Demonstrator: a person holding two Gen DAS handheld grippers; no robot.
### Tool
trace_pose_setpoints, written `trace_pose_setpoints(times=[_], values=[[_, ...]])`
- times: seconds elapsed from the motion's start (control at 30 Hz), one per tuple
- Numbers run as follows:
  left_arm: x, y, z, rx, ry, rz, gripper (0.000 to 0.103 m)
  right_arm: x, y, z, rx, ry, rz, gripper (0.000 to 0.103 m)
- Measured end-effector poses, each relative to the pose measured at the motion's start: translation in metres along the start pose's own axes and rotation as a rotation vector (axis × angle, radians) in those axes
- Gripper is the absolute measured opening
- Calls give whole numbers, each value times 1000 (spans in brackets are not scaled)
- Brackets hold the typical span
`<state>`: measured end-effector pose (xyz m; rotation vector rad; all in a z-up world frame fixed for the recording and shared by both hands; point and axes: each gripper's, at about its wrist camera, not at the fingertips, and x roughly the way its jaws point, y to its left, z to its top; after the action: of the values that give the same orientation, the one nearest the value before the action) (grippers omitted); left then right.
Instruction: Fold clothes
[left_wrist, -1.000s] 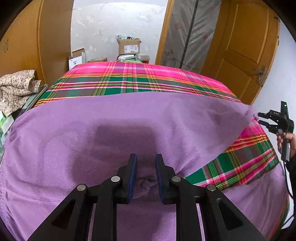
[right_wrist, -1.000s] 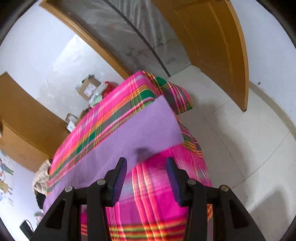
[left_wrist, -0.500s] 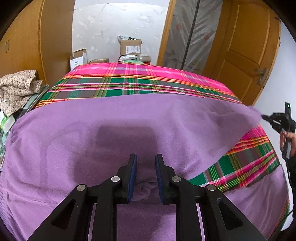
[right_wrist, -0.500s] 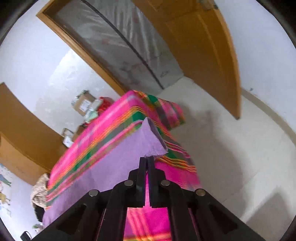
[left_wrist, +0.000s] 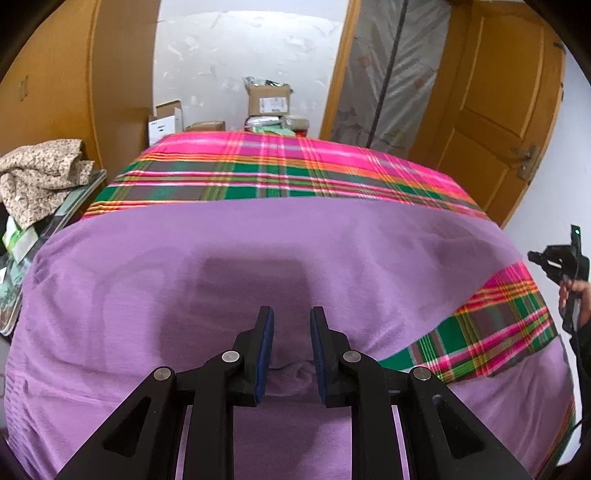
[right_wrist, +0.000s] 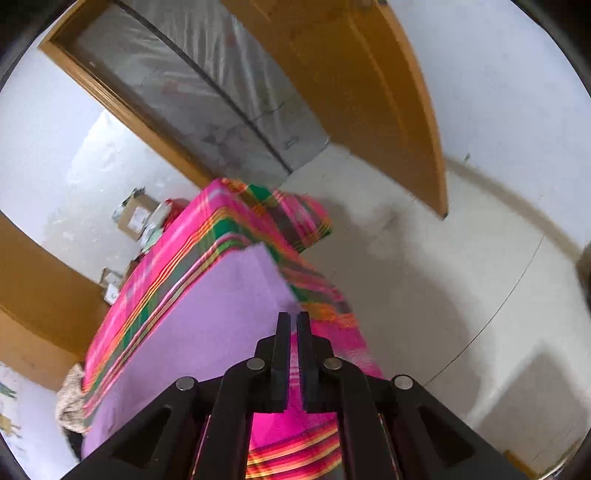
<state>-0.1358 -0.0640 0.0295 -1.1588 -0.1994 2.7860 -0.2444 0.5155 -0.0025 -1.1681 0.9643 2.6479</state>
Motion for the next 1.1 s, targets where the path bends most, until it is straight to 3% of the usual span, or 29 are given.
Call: trace_pose_setpoints(times=[0.13, 0.3, 0.43, 0.6, 0.9, 1.1], values=[[-8, 5, 6, -29, -40, 13, 21, -10, 39, -5, -174, -26, 85, 25], [-31, 19, 11, -66, -103, 54, 21, -8, 102, -33, -414, 47, 211, 32], [-58, 42, 8, -114, -160, 112, 27, -10, 143, -62, -538, 101, 320, 35], [-91, 76, -2, -203, -223, 172, 27, -19, 183, -101, -648, 176, 400, 37], [-78, 93, -30, -220, -109, 186, 27, -37, 228, -180, -774, 268, 407, 36], [-51, 93, -52, -216, -3, 205, 27, -37, 244, -237, -858, 371, 417, 29]])
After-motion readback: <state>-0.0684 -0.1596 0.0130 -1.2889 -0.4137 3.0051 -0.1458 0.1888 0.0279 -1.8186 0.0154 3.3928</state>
